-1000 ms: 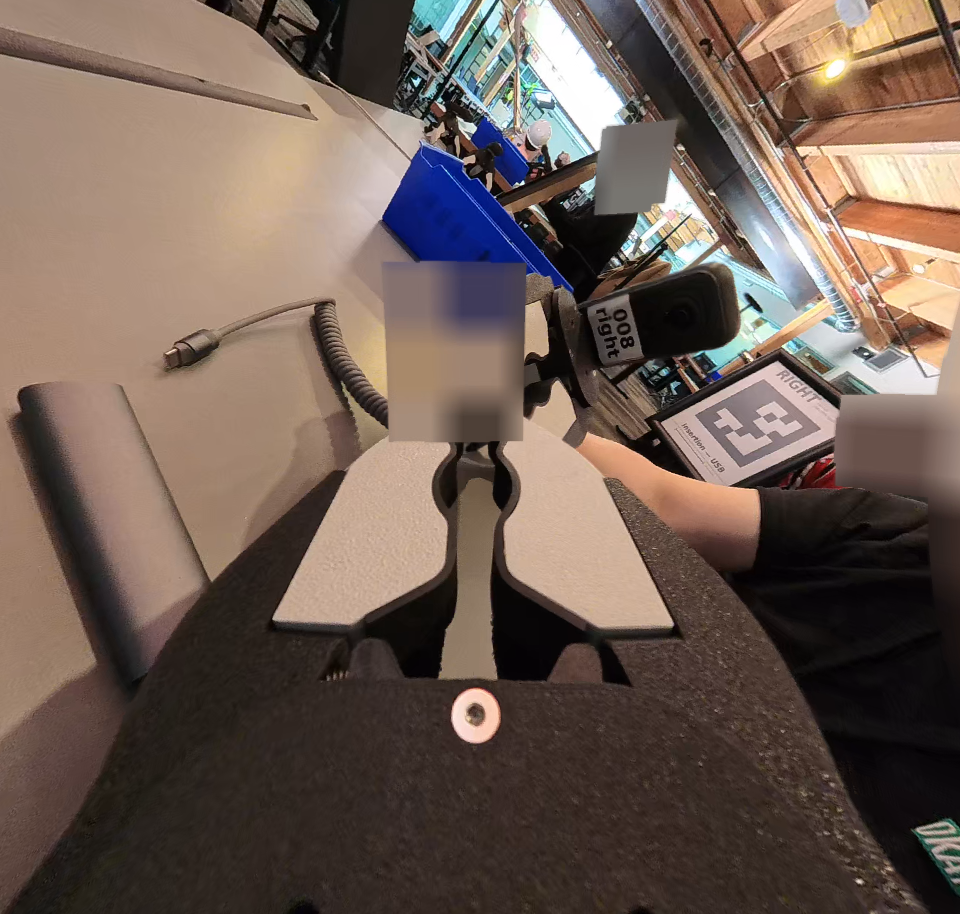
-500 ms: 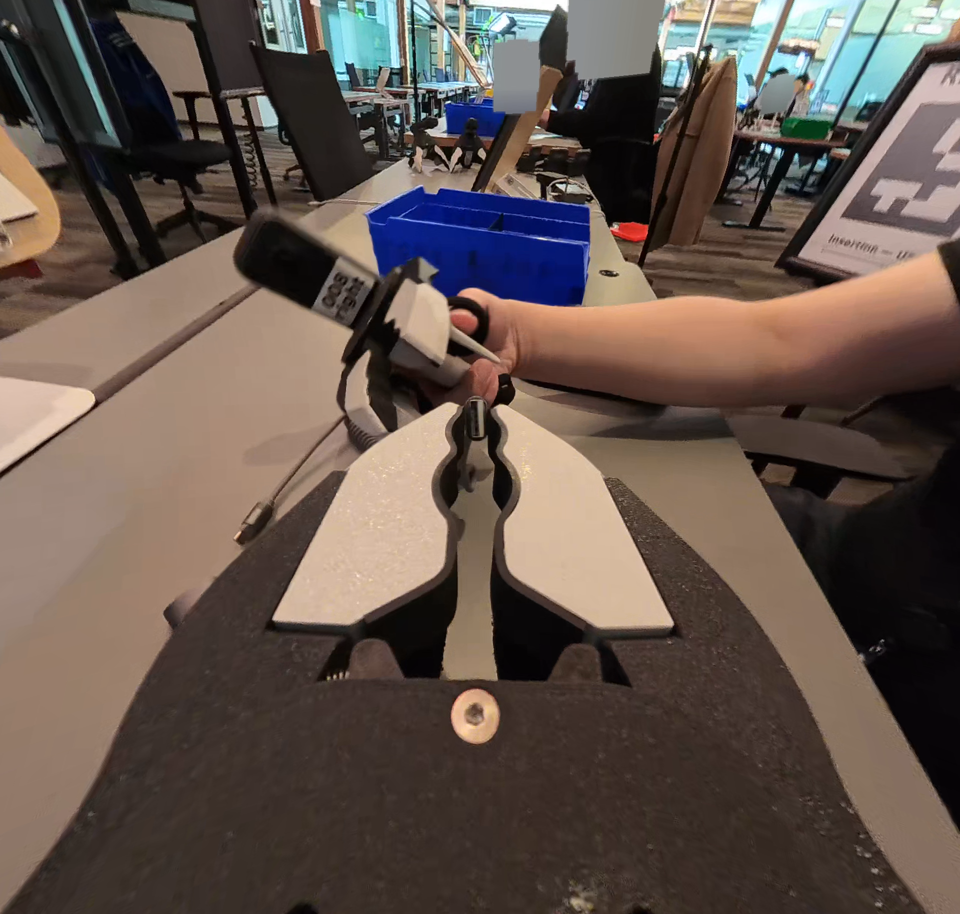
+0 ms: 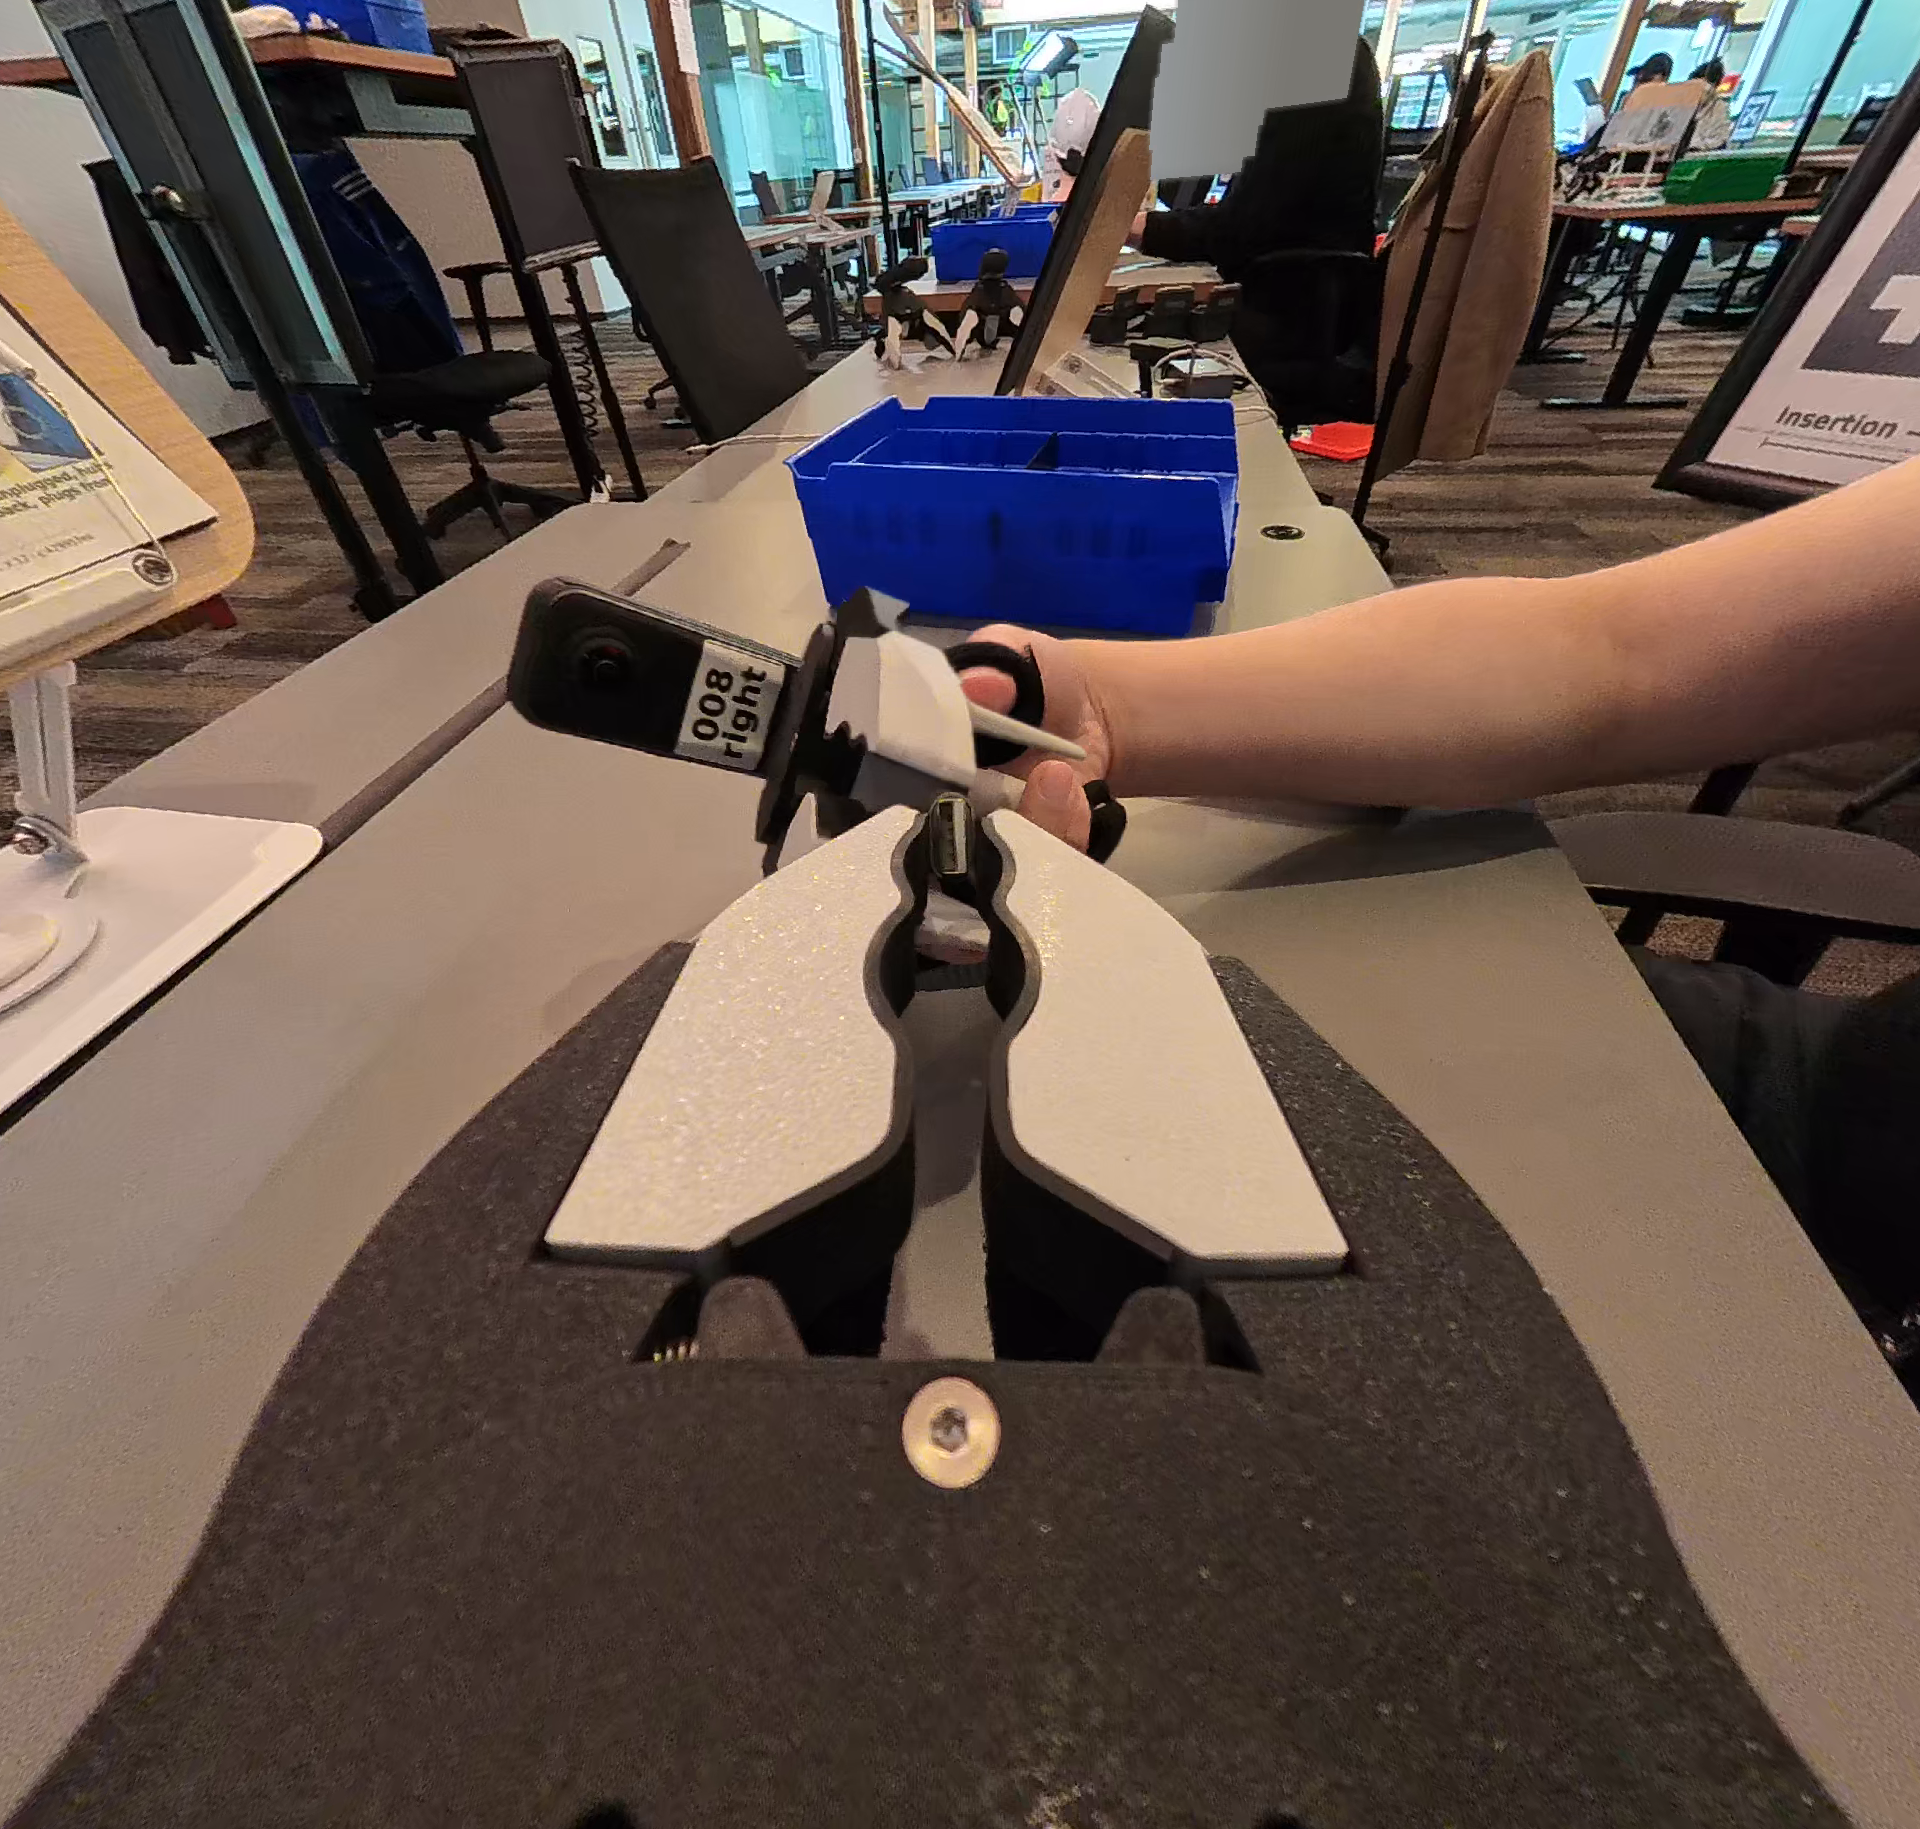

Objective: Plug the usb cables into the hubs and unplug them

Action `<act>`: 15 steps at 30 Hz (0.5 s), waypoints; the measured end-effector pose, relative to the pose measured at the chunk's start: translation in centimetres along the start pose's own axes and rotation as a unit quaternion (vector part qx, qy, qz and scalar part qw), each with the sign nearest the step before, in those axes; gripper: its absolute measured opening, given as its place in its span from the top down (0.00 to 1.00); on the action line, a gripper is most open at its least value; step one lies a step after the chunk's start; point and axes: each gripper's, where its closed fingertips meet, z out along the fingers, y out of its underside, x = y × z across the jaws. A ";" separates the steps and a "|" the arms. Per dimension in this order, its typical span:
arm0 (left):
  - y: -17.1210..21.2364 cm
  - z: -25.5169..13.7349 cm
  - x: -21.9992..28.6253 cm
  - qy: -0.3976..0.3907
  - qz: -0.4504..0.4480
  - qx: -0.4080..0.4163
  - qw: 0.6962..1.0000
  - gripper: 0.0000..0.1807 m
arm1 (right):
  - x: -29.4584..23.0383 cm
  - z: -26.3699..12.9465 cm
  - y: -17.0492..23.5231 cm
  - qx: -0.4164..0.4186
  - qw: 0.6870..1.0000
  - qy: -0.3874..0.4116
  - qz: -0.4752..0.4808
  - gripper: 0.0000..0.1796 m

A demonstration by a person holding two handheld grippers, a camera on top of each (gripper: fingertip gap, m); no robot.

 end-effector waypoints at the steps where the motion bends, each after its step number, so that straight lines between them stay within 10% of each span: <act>1: 0.1 0.0 -0.1 -0.004 0.003 -0.002 1.000 0.96 | -0.1 0.1 0.1 -0.003 1.000 -0.002 0.000 0.89; 9: 0.7 0.3 -0.7 -0.028 -0.015 -0.007 0.999 0.95 | 0.9 -0.6 0.1 -0.012 0.989 0.108 -0.102 0.92; 15: 0.7 -1.1 -1.8 -0.013 -0.165 0.011 0.986 0.88 | 0.8 -1.4 -1.1 -0.026 0.911 0.264 -0.315 0.92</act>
